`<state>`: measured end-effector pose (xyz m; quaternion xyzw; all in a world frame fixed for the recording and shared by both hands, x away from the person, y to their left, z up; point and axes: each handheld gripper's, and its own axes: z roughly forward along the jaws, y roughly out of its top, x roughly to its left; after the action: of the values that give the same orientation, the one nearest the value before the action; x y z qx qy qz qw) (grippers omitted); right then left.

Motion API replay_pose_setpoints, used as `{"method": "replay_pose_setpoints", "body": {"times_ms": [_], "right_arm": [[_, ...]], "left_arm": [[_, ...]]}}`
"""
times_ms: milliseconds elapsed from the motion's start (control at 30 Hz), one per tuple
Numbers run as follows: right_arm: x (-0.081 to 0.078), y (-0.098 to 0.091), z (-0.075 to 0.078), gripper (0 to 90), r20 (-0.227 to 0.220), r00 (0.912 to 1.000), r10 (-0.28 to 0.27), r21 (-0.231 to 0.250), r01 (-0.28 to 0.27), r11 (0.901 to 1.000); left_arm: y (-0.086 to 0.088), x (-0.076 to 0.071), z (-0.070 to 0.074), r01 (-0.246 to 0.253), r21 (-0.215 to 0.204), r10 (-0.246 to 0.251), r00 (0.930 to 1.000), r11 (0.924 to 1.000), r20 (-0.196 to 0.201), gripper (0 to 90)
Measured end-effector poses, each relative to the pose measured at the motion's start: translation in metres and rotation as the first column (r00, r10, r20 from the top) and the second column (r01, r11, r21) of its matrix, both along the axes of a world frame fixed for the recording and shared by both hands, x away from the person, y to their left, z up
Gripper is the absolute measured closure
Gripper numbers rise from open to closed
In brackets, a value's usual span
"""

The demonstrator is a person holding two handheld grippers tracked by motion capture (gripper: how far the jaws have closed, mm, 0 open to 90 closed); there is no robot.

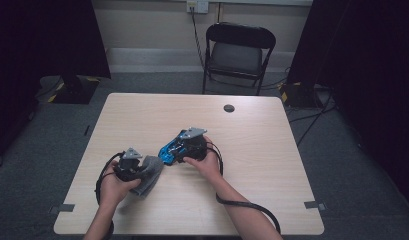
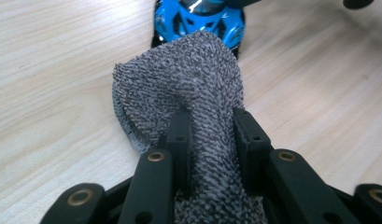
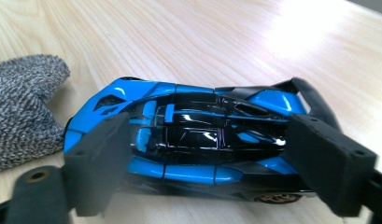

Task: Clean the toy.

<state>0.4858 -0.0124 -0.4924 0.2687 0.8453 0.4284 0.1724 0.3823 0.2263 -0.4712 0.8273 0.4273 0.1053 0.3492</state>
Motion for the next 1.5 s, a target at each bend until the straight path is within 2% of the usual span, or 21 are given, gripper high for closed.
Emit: {"method": "replay_pose_setpoints", "body": {"times_ms": [100,167,300,367,500,600,867,1033,1100,1133,1167,1200,1267,1300,1400,1467,1500], "right_arm": [[-0.003,0.000,0.009,15.2,0.037,0.9989,0.030,-0.033,-0.029,0.9990],[-0.006,-0.003,0.016,16.2,0.034,0.9985,0.042,-0.012,-0.042,0.9991],[-0.011,-0.013,0.028,16.3,0.027,0.9982,0.055,-0.002,-0.055,0.9985],[-0.013,-0.022,0.034,16.4,0.042,0.9978,0.051,-0.011,-0.051,0.9986],[-0.020,-0.045,0.044,16.8,0.012,0.9988,0.048,0.041,-0.049,0.9980],[-0.025,-0.061,0.046,17.3,0.012,0.9993,0.034,0.024,-0.035,0.9991],[-0.037,-0.107,0.058,18.1,0.023,0.9997,-0.008,0.037,0.007,0.9993],[-0.041,-0.126,0.057,18.6,0.015,0.9995,-0.029,0.035,0.028,0.9990],[-0.041,-0.134,0.057,18.6,0.008,0.9989,-0.046,0.034,0.046,0.9984],[-0.041,-0.138,0.057,18.6,0.004,0.9988,-0.049,0.036,0.049,0.9981],[-0.041,-0.142,0.056,18.6,0.008,0.9985,-0.053,0.036,0.053,0.9979],[-0.042,-0.144,0.056,18.6,0.005,0.9984,-0.056,0.035,0.056,0.9978],[-0.043,-0.150,0.054,18.6,0.000,0.9982,-0.061,0.029,0.061,0.9977],[-0.044,-0.152,0.053,18.7,-0.002,0.9982,-0.061,0.028,0.061,0.9977],[-0.047,-0.161,0.049,19.0,-0.020,0.9979,-0.062,0.045,0.063,0.9970],[-0.050,-0.165,0.047,19.2,-0.015,0.9981,-0.060,0.038,0.060,0.9975],[-0.052,-0.166,0.046,19.8,-0.018,0.9983,-0.055,0.038,0.056,0.9977]], "left_arm": [[-0.006,-0.005,0.005,0.006,-0.010,-0.006,0.9999,0.9999,0.008,71.1],[-0.009,-0.008,0.007,0.009,-0.015,-0.009,0.9999,0.9998,0.014,71.1],[-0.020,-0.015,0.010,0.028,-0.027,-0.028,0.9996,0.9992,0.012,71.1],[-0.029,-0.018,0.013,0.039,-0.026,-0.039,0.9991,0.9989,0.016,71.1],[-0.051,-0.021,0.013,0.061,-0.045,-0.060,0.9981,0.9971,0.016,70.3],[-0.069,-0.020,0.009,0.079,-0.052,-0.079,0.9968,0.9955,0.016,70.3],[-0.126,-0.002,0.001,0.088,-0.065,-0.087,0.9959,0.9940,0.026,70.3],[-0.166,0.018,-0.003,0.092,-0.040,-0.091,0.9955,0.9950,0.028,69.6],[-0.178,0.023,-0.002,0.095,-0.005,-0.094,0.9944,0.9955,0.048,66.6],[-0.182,0.026,-0.001,0.095,-0.003,-0.095,0.9946,0.9954,0.042,63.3],[-0.184,0.027,-0.001,0.094,-0.015,-0.093,0.9950,0.9955,0.036,61.8],[-0.187,0.028,0.001,0.105,-0.003,-0.105,0.9936,0.9945,0.042,59.1],[-0.187,0.028,0.005,0.109,-0.003,-0.109,0.9927,0.9940,0.052,49.8],[-0.185,0.027,0.008,0.109,-0.017,-0.108,0.9927,0.9939,0.055,45.7],[-0.172,0.023,0.019,0.111,-0.042,-0.108,0.9917,0.9929,0.069,40.5],[-0.160,0.022,0.024,0.111,-0.026,-0.109,0.9911,0.9935,0.076,40.5],[-0.151,0.022,0.026,0.100,-0.032,-0.098,0.9921,0.9944,0.079,41.3]]}}
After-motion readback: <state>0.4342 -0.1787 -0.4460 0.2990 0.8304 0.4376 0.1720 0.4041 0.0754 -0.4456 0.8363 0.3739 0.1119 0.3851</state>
